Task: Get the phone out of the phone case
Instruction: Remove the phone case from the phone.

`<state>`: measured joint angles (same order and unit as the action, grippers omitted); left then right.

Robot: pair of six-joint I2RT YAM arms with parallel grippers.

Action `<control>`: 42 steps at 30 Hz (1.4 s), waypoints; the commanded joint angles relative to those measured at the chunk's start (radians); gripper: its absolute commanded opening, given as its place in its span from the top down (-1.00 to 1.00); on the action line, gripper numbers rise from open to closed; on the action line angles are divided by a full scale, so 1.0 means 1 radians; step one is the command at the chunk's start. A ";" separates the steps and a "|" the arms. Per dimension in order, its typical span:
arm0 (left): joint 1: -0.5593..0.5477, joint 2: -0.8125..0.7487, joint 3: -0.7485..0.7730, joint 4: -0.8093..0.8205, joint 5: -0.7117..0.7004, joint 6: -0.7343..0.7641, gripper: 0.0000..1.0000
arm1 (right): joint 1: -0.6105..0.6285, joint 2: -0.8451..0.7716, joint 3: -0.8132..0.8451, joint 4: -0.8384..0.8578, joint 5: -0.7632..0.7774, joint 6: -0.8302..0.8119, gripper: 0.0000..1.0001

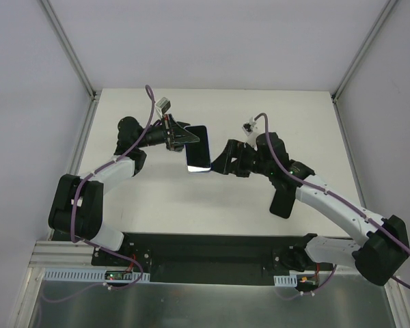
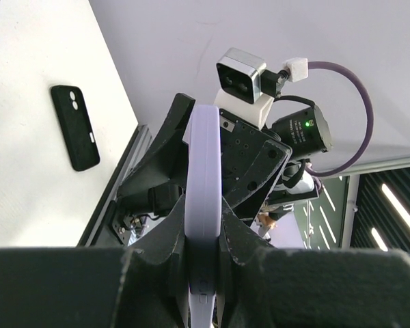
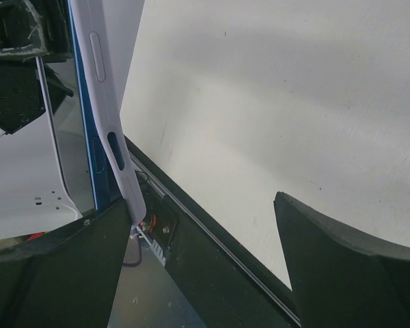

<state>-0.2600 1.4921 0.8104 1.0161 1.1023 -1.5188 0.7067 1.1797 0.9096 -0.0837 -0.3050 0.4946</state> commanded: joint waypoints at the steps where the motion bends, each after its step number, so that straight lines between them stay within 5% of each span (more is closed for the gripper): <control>1: -0.027 -0.036 0.036 0.111 -0.007 -0.061 1.00 | 0.011 0.032 -0.003 0.134 -0.035 0.053 -0.74; 16: -0.027 -0.029 0.007 0.147 -0.007 -0.076 1.00 | 0.002 0.199 -0.132 0.924 -0.163 0.530 -0.74; 30: -0.027 -0.070 -0.079 0.142 -0.013 -0.037 1.00 | -0.016 0.293 -0.020 1.076 -0.138 0.680 -0.58; 42: -0.048 -0.168 -0.148 -0.120 -0.045 0.169 1.00 | 0.010 0.472 0.110 1.311 -0.158 0.851 0.05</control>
<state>-0.2092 1.3598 0.7094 0.9577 0.8440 -1.5375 0.6899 1.6306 0.8539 1.0061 -0.6319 1.2118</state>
